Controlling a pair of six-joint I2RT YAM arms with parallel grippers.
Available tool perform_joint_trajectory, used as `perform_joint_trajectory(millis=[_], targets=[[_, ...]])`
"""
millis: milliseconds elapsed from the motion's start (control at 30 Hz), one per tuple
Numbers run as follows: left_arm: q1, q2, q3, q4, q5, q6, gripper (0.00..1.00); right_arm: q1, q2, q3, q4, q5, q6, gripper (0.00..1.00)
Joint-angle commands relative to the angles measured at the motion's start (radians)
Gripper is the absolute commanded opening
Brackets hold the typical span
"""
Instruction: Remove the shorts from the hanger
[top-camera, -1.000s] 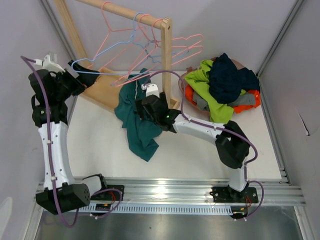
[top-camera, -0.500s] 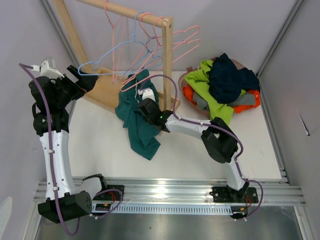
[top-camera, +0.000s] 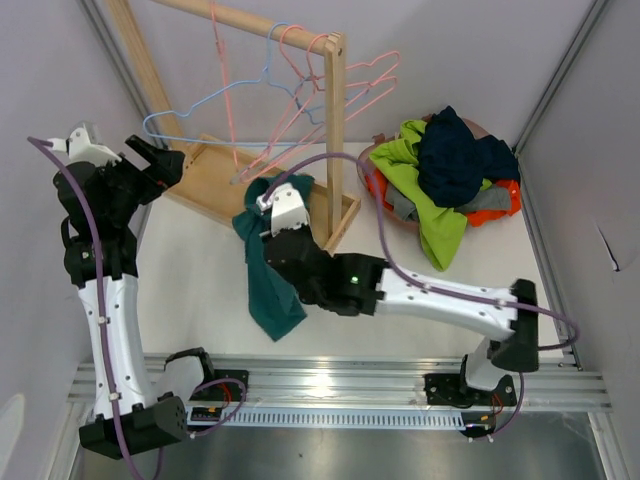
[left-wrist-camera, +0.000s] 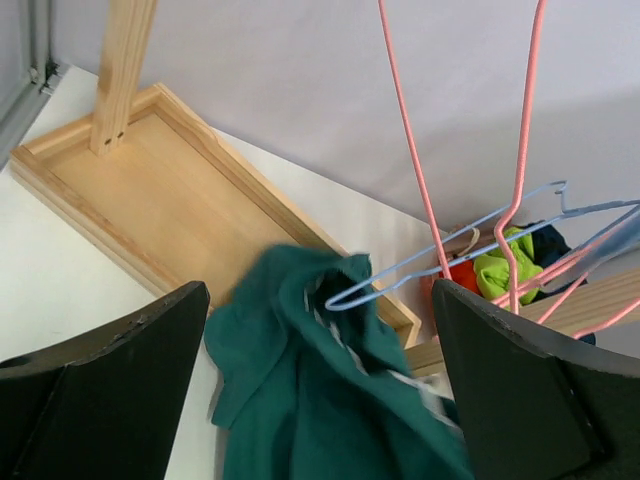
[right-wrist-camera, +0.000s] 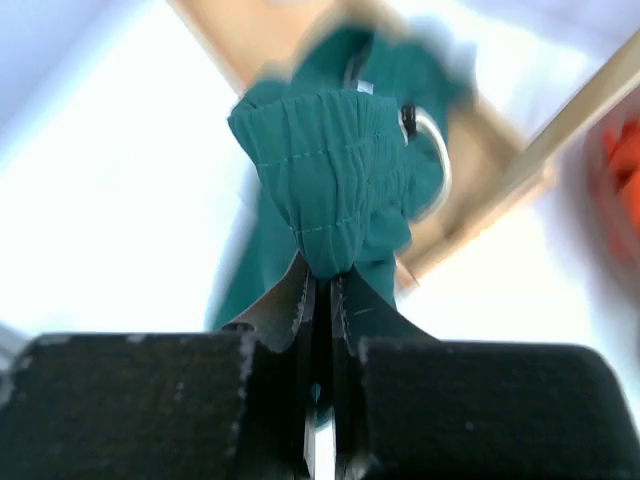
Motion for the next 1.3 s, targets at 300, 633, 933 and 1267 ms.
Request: perform_joint_trajectory(millis=[300, 633, 933, 1267], targets=[[-0.01, -0.088, -0.04, 0.025, -0.005, 0.015, 0.99, -0.196, -0.122, 0.45, 0.429, 0.387, -0.637, 0.0], [-0.016, -0.107, -0.095, 0.064, -0.008, -0.002, 0.99, -0.667, 0.201, 1.007, 0.36, 0.09, -0.654, 0.0], [-0.026, -0.061, -0.049, 0.024, -0.042, 0.009, 0.99, -1.032, 0.272, 0.942, 0.386, -0.221, -0.199, 0.0], [-0.032, -0.047, -0.042, 0.016, -0.058, 0.019, 0.99, -1.109, 0.476, 0.784, 0.261, -0.243, -0.035, 0.17]])
